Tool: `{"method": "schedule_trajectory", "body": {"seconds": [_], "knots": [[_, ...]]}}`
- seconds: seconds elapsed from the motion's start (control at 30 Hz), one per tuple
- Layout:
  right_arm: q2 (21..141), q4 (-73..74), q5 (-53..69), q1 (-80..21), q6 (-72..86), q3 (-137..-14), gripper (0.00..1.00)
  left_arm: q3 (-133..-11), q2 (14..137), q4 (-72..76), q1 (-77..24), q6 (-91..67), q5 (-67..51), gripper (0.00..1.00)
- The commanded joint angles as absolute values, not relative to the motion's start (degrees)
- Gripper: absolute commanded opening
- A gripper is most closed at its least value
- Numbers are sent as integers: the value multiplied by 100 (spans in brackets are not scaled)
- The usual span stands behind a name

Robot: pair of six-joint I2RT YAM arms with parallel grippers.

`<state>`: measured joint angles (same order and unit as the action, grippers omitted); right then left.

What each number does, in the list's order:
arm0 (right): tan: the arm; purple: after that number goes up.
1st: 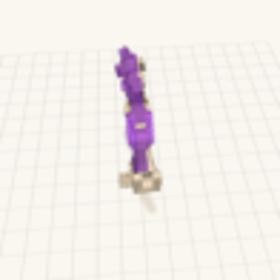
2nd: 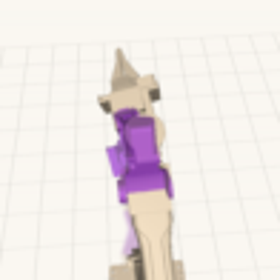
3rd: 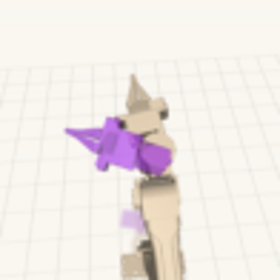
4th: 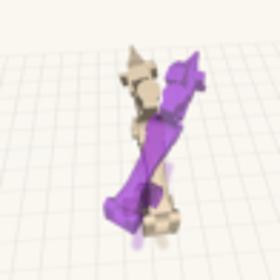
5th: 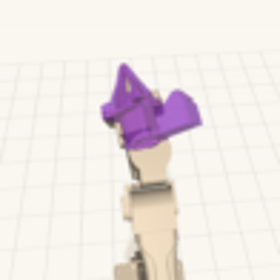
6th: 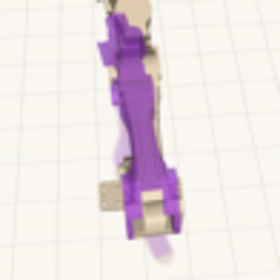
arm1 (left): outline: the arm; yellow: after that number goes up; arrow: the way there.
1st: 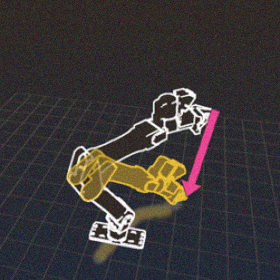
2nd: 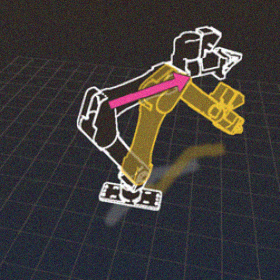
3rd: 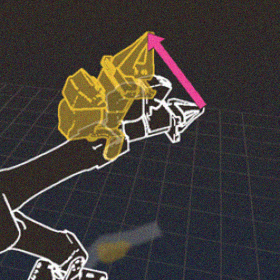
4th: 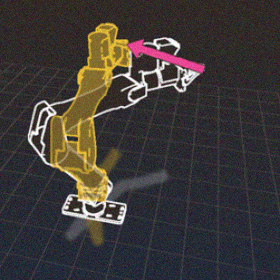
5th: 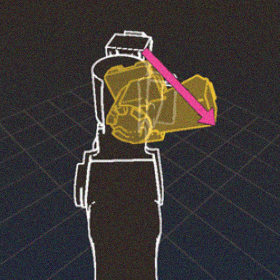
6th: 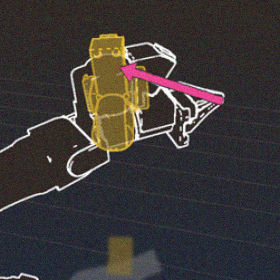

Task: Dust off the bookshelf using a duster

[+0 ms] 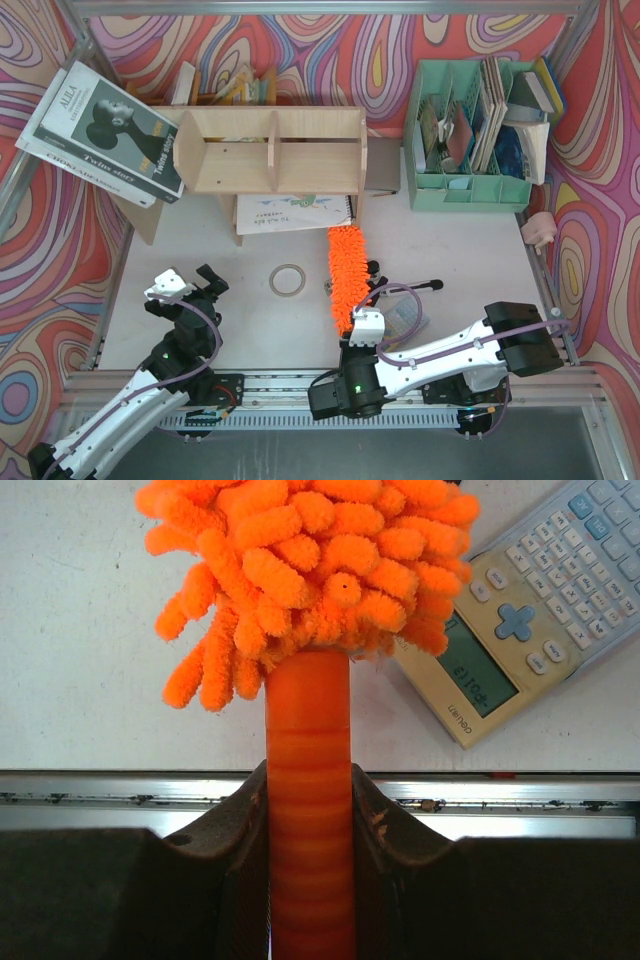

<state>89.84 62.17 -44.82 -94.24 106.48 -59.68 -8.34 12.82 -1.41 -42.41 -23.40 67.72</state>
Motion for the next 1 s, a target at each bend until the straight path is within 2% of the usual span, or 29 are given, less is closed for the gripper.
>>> {"method": "schedule_trajectory", "body": {"seconds": [0.0,0.37,0.97], "knots": [[8926,6886,-4757,-9377,11253,-5987,0,-805,1195,-139,-4210,-2390,6744,99],[8473,5431,-4304,-8832,9837,-5430,0,-806,1195,-141,-4210,-2390,6741,99],[8375,4973,-3861,-8404,9385,-5221,0,-806,1211,-143,-4210,-2391,6737,98]]}}
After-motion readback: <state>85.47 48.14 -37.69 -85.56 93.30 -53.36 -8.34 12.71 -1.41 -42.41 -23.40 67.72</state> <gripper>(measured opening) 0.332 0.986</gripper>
